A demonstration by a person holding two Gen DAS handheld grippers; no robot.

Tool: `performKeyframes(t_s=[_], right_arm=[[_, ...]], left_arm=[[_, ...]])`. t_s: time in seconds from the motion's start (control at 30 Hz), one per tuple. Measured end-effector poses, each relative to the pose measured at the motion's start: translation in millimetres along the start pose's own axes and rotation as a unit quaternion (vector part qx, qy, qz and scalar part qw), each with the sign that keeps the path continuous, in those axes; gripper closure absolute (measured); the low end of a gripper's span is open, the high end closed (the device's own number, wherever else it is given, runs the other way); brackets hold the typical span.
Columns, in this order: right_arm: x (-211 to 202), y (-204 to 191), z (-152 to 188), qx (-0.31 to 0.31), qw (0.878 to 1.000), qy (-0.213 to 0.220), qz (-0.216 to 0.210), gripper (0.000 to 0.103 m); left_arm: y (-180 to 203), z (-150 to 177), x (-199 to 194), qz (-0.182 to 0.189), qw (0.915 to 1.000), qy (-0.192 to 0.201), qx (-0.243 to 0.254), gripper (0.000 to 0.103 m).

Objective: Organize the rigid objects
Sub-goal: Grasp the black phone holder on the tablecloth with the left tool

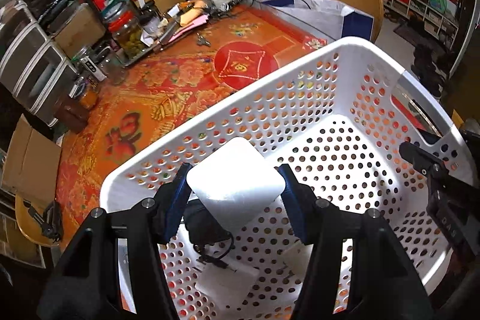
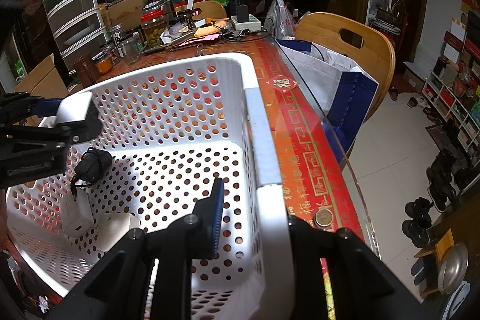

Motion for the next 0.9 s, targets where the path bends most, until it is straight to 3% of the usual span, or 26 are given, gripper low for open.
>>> performKeyframes(t_s=[0.2, 0.33, 0.37, 0.47, 0.53, 0.6, 0.67, 0.77, 0.9], right_arm=[[0.3, -0.6, 0.1, 0.0, 1.0, -0.001, 0.0, 0.083], [0.3, -1.2, 0.1, 0.0, 1.0, -0.002, 0.0, 0.082], [0.5, -1.6, 0.0, 0.001, 1.0, -0.003, 0.0, 0.082], [0.4, -1.9, -0.1, 0.0, 1.0, -0.004, 0.0, 0.082], [0.8, -0.7, -0.3, 0.0, 1.0, -0.006, 0.0, 0.082], [1.5, -1.1, -0.8, 0.0, 1.0, -0.007, 0.001, 0.082], [1.3, -0.9, -1.0, -0.001, 1.0, -0.007, 0.001, 0.082], [1.1, -0.7, -1.0, -0.001, 1.0, -0.007, 0.0, 0.082], [1.1, -0.6, -1.0, -0.001, 1.0, -0.007, 0.001, 0.082]], left_arm=[[14.4, 2.5, 14.0, 0.025, 0.9987, -0.032, 0.03, 0.045], [-4.2, 2.6, 3.7, 0.022, 0.9998, -0.003, 0.002, 0.02], [-16.4, 3.0, -3.5, 0.024, 0.9996, 0.012, -0.013, 0.013], [-67.9, 15.6, -27.5, 0.008, 0.9969, 0.054, -0.057, 0.007], [-108.6, 29.9, -38.4, -0.014, 0.9933, 0.077, -0.085, 0.0], [-152.4, 46.3, -37.1, -0.053, 0.9885, 0.081, -0.116, 0.0], [-196.2, 63.6, -19.5, -0.086, 0.983, 0.057, -0.152, 0.0], [-247.1, 90.2, 36.5, -0.067, 0.9756, -0.008, -0.209, 0.0], [-265.3, 113.0, 113.4, -0.062, 0.9715, -0.066, -0.219, 0.0]])
Point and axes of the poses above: each gripper's, at about its wrist camera, not at the fingertips, and x roughly the way its jaws point, y to its right, z to its underside, the point moved 5 cm from there along x, roughly the way its jaws point, and after that the axes turned 15 degrees about -z, right-handed, at the moved point
